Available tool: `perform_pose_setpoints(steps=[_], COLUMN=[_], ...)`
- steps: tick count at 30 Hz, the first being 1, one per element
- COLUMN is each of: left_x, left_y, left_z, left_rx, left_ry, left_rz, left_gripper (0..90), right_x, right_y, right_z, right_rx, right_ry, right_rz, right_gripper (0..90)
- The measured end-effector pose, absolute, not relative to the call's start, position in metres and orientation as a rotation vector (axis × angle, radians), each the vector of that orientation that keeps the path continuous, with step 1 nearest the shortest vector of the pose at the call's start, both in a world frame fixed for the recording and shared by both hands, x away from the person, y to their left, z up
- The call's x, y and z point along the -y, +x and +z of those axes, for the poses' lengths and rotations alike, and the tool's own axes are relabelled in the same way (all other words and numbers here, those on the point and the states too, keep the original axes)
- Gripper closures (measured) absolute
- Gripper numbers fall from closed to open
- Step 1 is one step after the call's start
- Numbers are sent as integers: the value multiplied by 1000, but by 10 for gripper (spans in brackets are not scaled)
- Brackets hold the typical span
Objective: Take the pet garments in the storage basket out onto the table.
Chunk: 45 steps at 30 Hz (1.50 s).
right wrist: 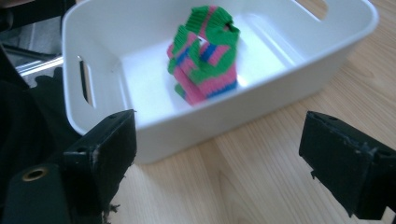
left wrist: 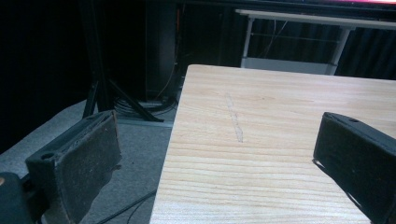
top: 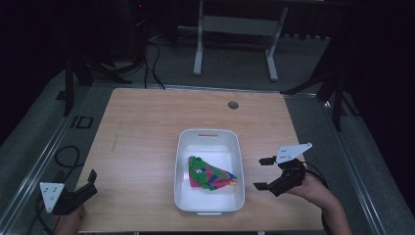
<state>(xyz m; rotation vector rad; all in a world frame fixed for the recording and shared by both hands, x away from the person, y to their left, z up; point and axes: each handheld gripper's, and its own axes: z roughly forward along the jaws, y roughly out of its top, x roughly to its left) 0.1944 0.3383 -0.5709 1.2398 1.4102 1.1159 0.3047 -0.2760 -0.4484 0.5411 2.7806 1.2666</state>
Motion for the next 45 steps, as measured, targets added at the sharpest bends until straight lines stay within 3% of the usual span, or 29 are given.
perform_pose_setpoints(steps=[16, 45], left_x=[-338, -339], left_y=[194, 195], left_z=[-571, -571], left_rx=[-1408, -1399], left_ry=[1242, 1250], left_rz=[1115, 1102], left_gripper=[12, 12], right_x=[203, 95], right_y=[320, 339], right_z=[-440, -479], right_rx=[-2873, -3025], right_ry=[374, 201], right_rz=[1154, 773], right_gripper=[109, 158])
